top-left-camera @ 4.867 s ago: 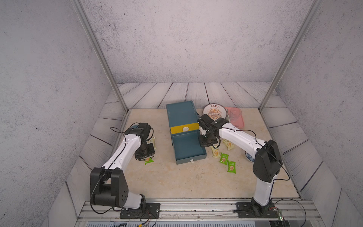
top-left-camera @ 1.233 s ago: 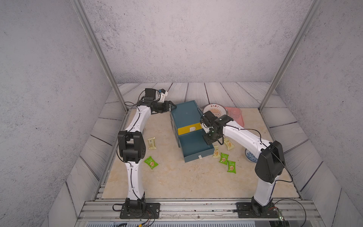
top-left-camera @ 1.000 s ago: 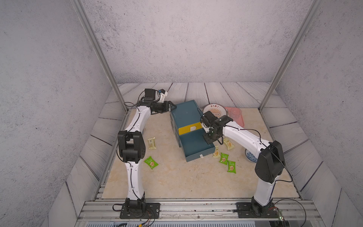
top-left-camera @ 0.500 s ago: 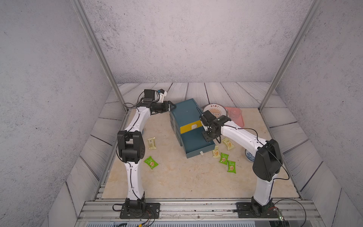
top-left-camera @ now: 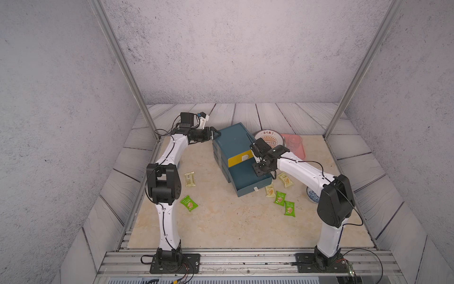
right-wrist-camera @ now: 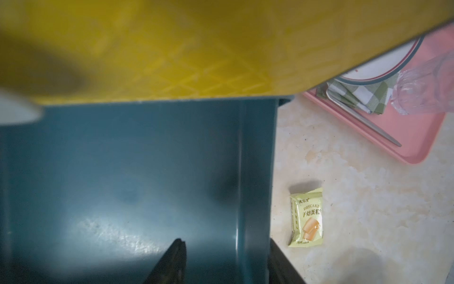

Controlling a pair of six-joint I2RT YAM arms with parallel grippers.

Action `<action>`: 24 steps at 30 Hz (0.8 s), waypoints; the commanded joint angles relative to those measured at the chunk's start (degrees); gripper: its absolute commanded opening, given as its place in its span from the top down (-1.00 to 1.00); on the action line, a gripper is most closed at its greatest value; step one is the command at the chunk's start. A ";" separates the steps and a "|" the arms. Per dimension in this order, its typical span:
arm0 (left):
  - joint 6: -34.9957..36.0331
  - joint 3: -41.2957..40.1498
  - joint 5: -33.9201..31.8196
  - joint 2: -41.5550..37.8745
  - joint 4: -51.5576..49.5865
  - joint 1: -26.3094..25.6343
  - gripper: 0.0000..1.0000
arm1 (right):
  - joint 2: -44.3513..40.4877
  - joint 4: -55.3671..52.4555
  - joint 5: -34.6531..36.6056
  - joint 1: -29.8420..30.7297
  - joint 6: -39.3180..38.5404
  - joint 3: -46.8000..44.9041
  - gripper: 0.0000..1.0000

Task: Take the cookies out of the drawer
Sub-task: Close the drawer in the storage box.

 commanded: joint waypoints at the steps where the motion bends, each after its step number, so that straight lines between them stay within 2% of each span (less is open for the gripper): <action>1: 0.18 -3.10 4.37 1.36 -11.87 -3.32 -0.35 | -6.32 9.31 -1.35 0.03 1.28 0.05 -0.17; 12: -0.08 -3.37 3.72 1.21 -12.06 -3.31 -0.38 | -12.19 9.38 -0.46 -1.20 3.35 -2.46 -0.19; 16: -0.61 -3.48 3.72 1.15 -11.70 -3.32 -0.39 | -20.74 3.90 0.70 -2.44 13.33 -4.88 -0.09; 18: -0.70 -3.47 3.85 1.13 -11.69 -3.32 -0.38 | -26.90 4.50 0.10 -3.35 21.43 -11.75 0.09; 21: -0.86 -3.47 3.74 1.17 -11.57 -3.32 -0.39 | -36.06 7.60 -6.24 -4.95 32.47 -24.85 0.55; 24: -1.06 -3.43 3.80 1.26 -11.44 -3.23 -0.39 | -43.48 9.90 -8.21 -4.93 41.55 -35.96 0.95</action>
